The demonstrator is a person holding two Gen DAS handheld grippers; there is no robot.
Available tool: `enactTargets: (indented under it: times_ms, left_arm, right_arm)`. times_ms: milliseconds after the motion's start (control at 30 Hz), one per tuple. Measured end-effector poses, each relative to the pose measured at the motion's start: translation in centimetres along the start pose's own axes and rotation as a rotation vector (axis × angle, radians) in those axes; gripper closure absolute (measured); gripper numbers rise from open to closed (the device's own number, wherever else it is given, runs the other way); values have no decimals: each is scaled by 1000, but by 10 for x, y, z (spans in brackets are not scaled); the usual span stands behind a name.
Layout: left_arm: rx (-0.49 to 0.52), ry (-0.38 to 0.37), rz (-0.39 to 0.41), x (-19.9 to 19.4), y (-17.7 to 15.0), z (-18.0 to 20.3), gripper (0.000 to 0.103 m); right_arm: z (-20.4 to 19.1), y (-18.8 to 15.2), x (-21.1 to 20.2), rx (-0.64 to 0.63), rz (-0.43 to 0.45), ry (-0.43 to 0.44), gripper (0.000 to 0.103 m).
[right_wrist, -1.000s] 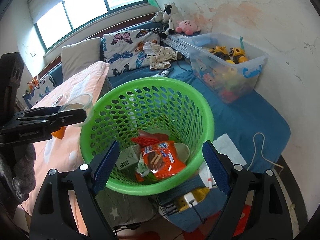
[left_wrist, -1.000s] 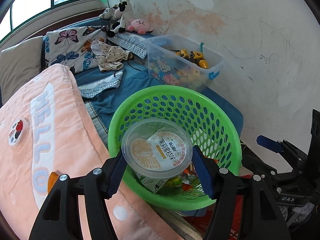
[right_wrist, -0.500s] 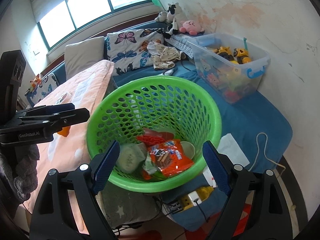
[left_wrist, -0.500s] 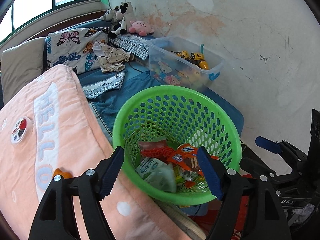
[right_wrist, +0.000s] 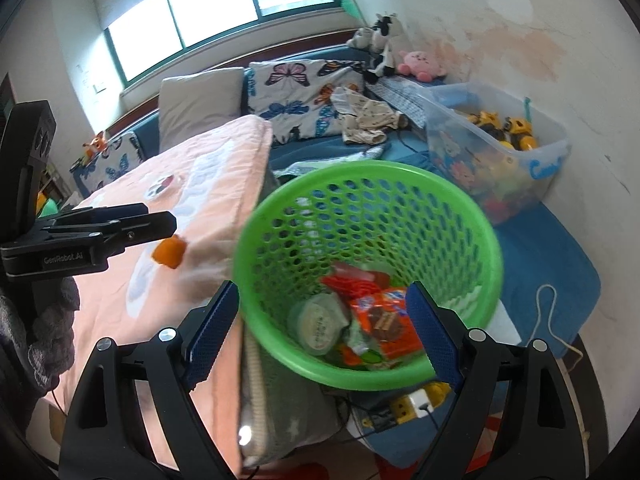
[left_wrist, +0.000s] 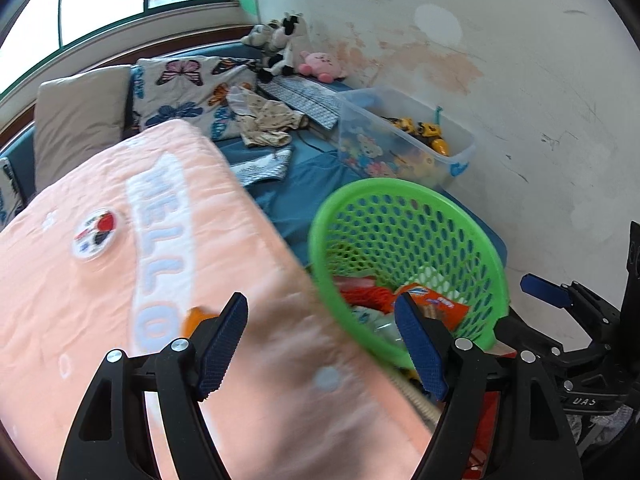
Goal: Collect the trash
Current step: 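Move the left tool to the yogurt cup while the right tool approaches the orange scrap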
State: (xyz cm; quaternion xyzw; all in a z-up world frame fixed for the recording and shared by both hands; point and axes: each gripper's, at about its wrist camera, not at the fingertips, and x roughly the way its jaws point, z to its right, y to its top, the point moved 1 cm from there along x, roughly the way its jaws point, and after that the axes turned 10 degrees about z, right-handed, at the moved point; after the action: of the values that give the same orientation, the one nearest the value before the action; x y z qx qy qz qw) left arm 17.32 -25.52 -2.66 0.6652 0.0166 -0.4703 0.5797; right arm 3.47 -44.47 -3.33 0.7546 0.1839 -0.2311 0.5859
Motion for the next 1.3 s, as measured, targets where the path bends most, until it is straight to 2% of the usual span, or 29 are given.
enactTargets:
  times_ms: [433,767,933,1100,1300]
  left_arm:
    - [-88,132,22,-34,-9,-85,29]
    - [-157,200,22,-46,-17,-139,29]
    - [-195,223,22,-48,-19,-162,29]
    - [-226,234,21,-47,-20,-181,29]
    - [-245,240,17,-38,-19,-199,29]
  right_arm:
    - [-67,2,34,-82,-41,105,17]
    - [-137,5,75,-179,-88,206,18]
    - [-164,6,96,-203,-105,234,23]
    - [-181,1,123,-200,-140,226,31]
    - [-189,-9,152,-196,-171,166,37]
